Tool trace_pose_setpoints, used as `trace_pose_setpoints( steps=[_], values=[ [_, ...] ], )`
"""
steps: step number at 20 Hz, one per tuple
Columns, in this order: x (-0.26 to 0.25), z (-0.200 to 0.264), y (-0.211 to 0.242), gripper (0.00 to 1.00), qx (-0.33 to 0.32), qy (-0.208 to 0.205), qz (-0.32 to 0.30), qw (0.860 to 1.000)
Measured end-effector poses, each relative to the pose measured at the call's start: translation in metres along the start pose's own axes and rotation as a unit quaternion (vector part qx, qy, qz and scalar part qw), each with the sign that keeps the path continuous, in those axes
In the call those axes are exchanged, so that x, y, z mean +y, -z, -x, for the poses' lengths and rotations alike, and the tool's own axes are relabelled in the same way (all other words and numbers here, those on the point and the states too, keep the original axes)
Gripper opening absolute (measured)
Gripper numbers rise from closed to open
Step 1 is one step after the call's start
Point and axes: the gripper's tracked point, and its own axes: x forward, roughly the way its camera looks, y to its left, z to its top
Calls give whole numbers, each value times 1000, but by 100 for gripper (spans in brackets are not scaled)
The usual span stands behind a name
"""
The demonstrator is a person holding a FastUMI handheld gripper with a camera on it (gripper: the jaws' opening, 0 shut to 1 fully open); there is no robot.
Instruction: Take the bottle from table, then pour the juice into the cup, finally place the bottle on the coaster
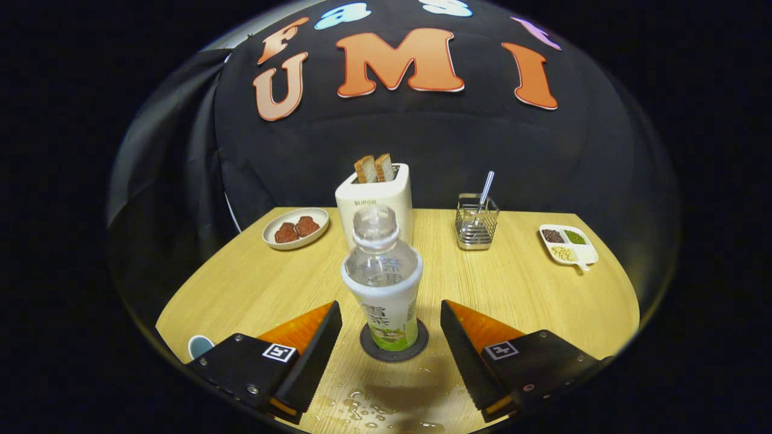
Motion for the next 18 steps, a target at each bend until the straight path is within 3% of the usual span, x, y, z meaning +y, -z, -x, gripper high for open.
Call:
trace_pose_setpoints(
  steps=[12, 18],
  values=[
    [-44, 186, -147, 97, -117, 41, 13, 992],
    [-81, 276, -186, 97, -173, 96, 2, 980]
  ],
)
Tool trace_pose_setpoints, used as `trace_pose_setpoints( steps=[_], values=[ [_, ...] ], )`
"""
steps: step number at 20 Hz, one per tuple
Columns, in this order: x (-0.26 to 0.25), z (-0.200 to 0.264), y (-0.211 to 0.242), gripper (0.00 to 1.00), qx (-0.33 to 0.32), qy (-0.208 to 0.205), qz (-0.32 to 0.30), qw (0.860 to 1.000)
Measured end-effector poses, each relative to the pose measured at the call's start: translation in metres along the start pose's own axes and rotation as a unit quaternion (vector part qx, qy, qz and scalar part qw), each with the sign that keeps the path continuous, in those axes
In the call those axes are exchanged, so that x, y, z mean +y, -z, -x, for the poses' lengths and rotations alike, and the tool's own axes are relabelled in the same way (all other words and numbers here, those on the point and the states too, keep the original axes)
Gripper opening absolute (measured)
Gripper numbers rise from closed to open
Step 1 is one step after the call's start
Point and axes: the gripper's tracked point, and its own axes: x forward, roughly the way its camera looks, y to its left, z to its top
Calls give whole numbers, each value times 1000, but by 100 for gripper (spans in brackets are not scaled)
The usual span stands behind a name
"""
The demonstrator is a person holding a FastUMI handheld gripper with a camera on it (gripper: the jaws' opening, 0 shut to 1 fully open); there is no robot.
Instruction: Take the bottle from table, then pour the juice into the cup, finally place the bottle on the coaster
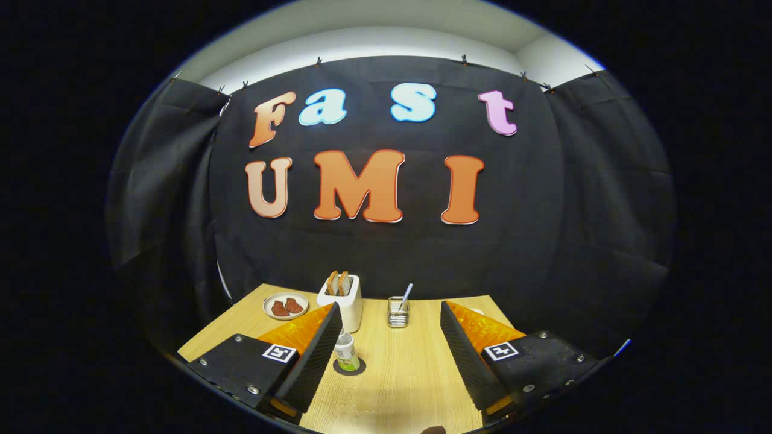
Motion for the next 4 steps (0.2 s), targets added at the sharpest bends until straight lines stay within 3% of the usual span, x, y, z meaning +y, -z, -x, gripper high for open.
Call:
trace_pose_setpoints(
  steps=[4],
  values=[
    [-27, 38, -17, 97, -26, 34, 9, 999]
  ],
)
